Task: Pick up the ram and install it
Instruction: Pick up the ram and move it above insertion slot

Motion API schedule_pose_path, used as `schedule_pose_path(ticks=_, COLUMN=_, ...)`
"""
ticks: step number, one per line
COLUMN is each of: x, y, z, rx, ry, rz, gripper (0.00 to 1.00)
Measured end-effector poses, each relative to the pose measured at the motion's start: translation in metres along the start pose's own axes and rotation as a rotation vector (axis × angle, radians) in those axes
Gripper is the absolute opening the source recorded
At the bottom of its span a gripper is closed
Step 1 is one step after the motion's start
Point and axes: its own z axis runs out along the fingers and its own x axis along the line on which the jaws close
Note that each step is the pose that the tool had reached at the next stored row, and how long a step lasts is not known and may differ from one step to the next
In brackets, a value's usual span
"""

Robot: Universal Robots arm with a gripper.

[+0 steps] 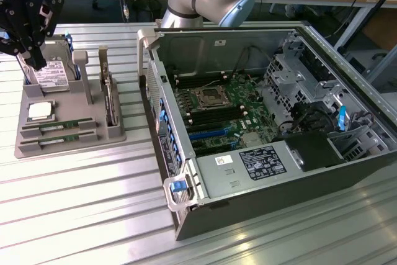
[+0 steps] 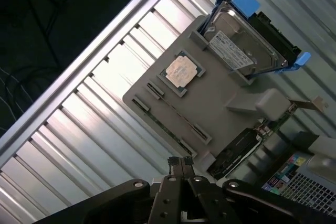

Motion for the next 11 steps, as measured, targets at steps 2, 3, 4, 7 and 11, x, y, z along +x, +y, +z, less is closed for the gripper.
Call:
schedule_pose_path(ticks=2, x=0.0, y=0.0, z=0.0, rx=-0.0003, ry=0.0006, rz=-0.013, gripper=0.11)
schedule_pose_path(ticks=3, x=0.0, y=0.0, z=0.0, rx=-0.0005, ry=0.001, rz=-0.021, gripper=0.11)
schedule_pose_path(ticks=4, x=0.0, y=0.0, z=0.0, rx=-0.0008, ry=0.0016, rz=-0.035, gripper=0.11)
schedule_pose_path(ticks=7, x=0.0, y=0.0, z=0.0, rx=-0.0019, ry=0.0035, rz=-0.077, gripper=0.11)
schedule_pose_path(ticks=11, x=0.0, y=0.0, z=0.0, rx=-0.0027, ry=0.0049, rz=-0.109, gripper=0.11)
